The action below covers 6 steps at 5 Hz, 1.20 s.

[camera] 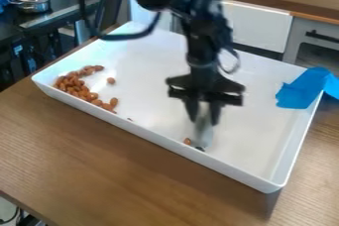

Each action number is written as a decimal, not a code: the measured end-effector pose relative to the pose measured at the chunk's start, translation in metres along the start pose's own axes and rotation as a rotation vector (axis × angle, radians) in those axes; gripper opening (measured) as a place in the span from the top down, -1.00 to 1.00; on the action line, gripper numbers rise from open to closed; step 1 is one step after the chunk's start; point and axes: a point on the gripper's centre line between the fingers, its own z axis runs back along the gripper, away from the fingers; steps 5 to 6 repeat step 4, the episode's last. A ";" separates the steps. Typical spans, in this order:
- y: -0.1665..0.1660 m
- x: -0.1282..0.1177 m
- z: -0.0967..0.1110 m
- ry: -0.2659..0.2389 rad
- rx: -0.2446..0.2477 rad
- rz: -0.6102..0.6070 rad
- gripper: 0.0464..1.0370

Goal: Sweep into pile

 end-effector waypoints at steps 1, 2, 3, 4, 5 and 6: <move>0.038 0.014 0.000 -0.013 0.032 -0.028 0.33; 0.058 0.021 -0.003 -0.050 0.064 -0.079 0.33; 0.088 0.027 -0.006 -0.083 0.114 -0.094 0.33; 0.099 0.028 -0.007 -0.102 0.135 -0.119 0.33; 0.099 0.028 -0.007 -0.102 0.135 -0.119 0.33; 0.099 0.028 -0.007 -0.102 0.135 -0.119 0.33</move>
